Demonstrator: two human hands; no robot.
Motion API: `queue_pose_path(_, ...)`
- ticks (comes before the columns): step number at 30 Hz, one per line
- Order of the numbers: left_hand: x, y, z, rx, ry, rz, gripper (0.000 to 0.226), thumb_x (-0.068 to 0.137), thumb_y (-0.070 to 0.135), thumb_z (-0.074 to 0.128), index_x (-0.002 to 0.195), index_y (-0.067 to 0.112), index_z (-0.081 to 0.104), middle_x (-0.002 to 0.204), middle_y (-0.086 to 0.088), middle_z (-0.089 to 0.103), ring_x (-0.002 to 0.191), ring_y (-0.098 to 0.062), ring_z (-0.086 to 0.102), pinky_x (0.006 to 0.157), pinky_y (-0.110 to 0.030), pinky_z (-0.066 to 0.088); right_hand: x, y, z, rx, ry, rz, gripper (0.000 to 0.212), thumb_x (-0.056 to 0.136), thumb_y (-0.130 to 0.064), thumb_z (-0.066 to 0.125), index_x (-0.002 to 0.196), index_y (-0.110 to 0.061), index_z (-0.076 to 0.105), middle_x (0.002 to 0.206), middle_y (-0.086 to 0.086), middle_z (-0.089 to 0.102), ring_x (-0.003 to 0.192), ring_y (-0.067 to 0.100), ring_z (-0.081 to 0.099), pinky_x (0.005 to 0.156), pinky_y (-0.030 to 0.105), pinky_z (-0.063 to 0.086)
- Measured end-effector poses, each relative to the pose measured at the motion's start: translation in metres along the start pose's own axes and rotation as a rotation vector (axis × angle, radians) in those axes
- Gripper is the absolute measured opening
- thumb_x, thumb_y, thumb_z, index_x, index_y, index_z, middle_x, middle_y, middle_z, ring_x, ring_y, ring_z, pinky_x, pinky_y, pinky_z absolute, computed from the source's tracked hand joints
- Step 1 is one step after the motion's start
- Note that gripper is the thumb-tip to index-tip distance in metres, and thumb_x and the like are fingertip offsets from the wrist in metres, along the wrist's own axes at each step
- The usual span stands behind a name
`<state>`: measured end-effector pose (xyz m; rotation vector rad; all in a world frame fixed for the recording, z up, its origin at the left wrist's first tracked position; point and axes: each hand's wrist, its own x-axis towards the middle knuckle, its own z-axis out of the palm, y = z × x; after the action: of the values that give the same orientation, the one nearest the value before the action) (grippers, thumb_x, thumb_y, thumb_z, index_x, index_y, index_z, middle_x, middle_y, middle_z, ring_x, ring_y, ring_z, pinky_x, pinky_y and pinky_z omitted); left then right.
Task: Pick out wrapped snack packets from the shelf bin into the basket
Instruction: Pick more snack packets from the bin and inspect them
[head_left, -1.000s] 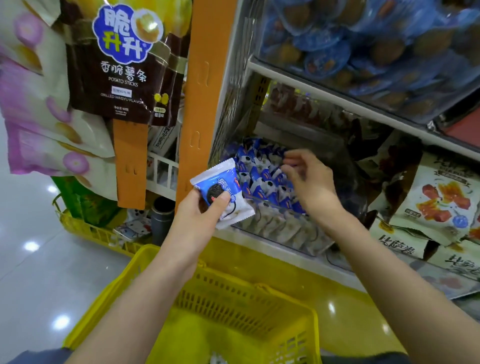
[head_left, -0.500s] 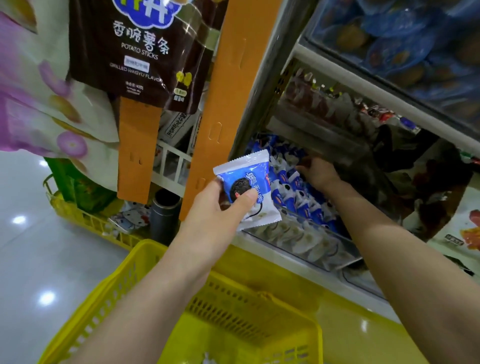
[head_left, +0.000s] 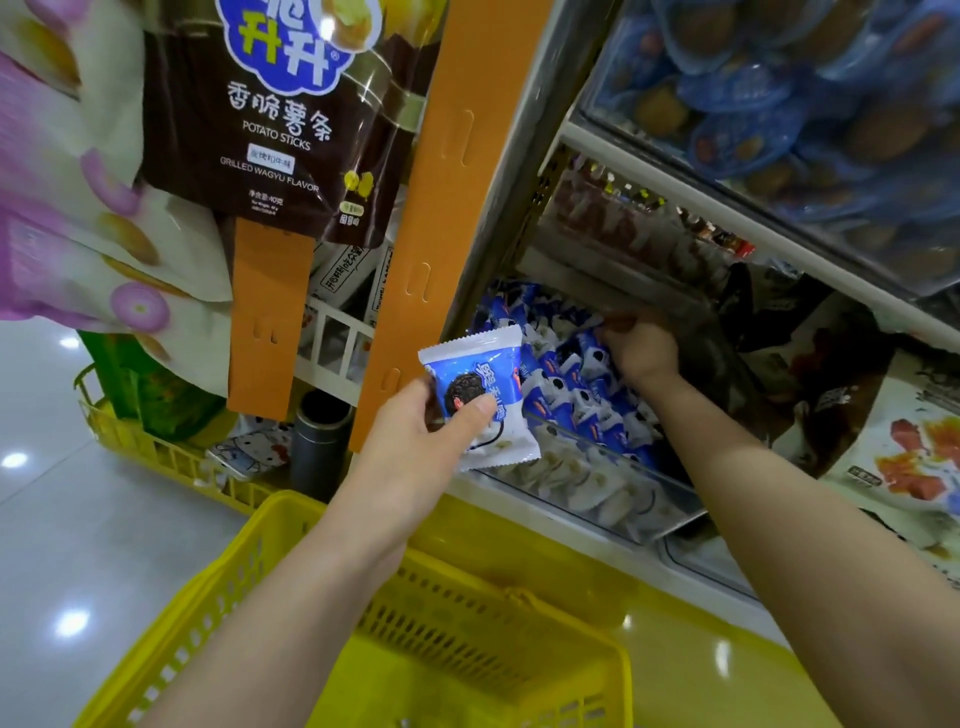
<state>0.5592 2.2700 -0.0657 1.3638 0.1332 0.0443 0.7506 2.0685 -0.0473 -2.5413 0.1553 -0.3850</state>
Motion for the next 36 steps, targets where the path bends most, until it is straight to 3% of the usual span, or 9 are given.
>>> queue_pose_path(4,-0.001,-0.001,0.004,-0.018,0.0,0.005,0.032,0.087,0.031,0.058,0.118,0.021,0.056,0.104,0.009,0.067,0.093,0.001,0.061,0.063,-0.01,0.045,-0.013,-0.01,-0.024,0.079,0.208,-0.077,0.02,0.094,-0.013,0.05,0.102,0.001,0.063,0.101,0.017,0.064,0.092,0.029,0.059,0.063,0.019,0.035)
queue_pose_path(7,-0.003,-0.002,0.006,-0.032,0.03,0.02,0.028,0.089,0.032,0.056,0.116,0.023,0.055,0.106,0.009,0.066,0.094,0.0,0.06,0.066,-0.011,0.043,-0.034,-0.025,-0.043,0.258,0.247,-0.099,0.02,0.09,-0.015,0.058,0.106,-0.006,0.064,0.103,0.011,0.066,0.092,0.02,0.061,0.075,0.02,0.046)
queue_pose_path(10,-0.003,-0.005,0.005,-0.036,0.103,0.014,0.029,0.091,0.029,0.055,0.118,0.018,0.052,0.111,-0.001,0.064,0.099,-0.014,0.062,0.072,-0.024,0.052,-0.068,-0.039,-0.056,0.567,0.108,-0.066,0.009,0.088,-0.013,0.06,0.096,-0.013,0.064,0.088,0.006,0.066,0.073,0.013,0.062,0.063,0.023,0.053)
queue_pose_path(13,-0.005,-0.006,0.005,-0.063,0.131,-0.025,0.03,0.094,0.026,0.05,0.122,0.016,0.048,0.115,-0.007,0.06,0.1,-0.026,0.062,0.057,-0.02,0.056,-0.107,-0.048,-0.063,0.763,-0.204,0.006,0.011,0.088,-0.011,0.059,0.086,-0.021,0.062,0.074,-0.006,0.068,0.064,0.006,0.063,0.053,0.016,0.051)
queue_pose_path(17,-0.015,-0.002,0.011,-0.178,0.034,-0.142,0.03,0.095,0.039,0.044,0.115,0.018,0.05,0.104,-0.007,0.067,0.083,-0.017,0.068,0.059,-0.03,0.056,-0.15,-0.047,-0.057,0.795,-0.452,0.005,0.012,0.088,-0.006,0.059,0.085,-0.017,0.06,0.071,-0.003,0.066,0.057,0.002,0.062,0.049,0.017,0.049)
queue_pose_path(22,-0.028,-0.001,0.014,-0.179,-0.195,-0.135,0.062,0.067,0.045,0.067,0.122,0.02,0.05,0.096,-0.002,0.072,0.084,-0.017,0.07,0.068,-0.034,0.057,-0.175,-0.048,-0.055,0.773,-0.44,-0.02,0.008,0.085,-0.006,0.064,0.089,-0.012,0.061,0.078,0.006,0.062,0.057,0.003,0.062,0.05,0.015,0.049)
queue_pose_path(28,-0.027,0.001,0.011,-0.14,-0.206,-0.083,0.026,0.085,0.021,0.064,0.11,0.021,0.057,0.083,0.004,0.073,0.072,-0.007,0.067,0.062,-0.024,0.054,-0.18,-0.045,-0.055,0.66,-0.359,-0.156,0.012,0.091,-0.021,0.057,0.098,-0.024,0.066,0.094,-0.007,0.07,0.089,0.005,0.065,0.079,0.019,0.054)
queue_pose_path(33,-0.024,0.003,0.011,-0.137,-0.289,-0.092,0.019,0.086,0.017,0.063,0.101,0.029,0.059,0.076,0.008,0.07,0.062,0.0,0.061,0.062,-0.023,0.048,-0.17,-0.042,-0.053,0.646,-0.504,0.017,0.028,0.09,-0.027,0.058,0.117,-0.019,0.056,0.106,-0.001,0.069,0.098,0.015,0.066,0.087,0.038,0.053)
queue_pose_path(36,-0.019,0.001,0.009,-0.088,-0.268,-0.098,0.029,0.085,0.019,0.065,0.111,0.027,0.055,0.085,0.007,0.069,0.068,-0.002,0.059,0.061,-0.021,0.046,-0.16,-0.037,-0.053,0.634,-0.554,-0.014,0.023,0.089,-0.028,0.059,0.109,-0.017,0.063,0.099,-0.001,0.072,0.093,0.013,0.068,0.079,0.034,0.055)
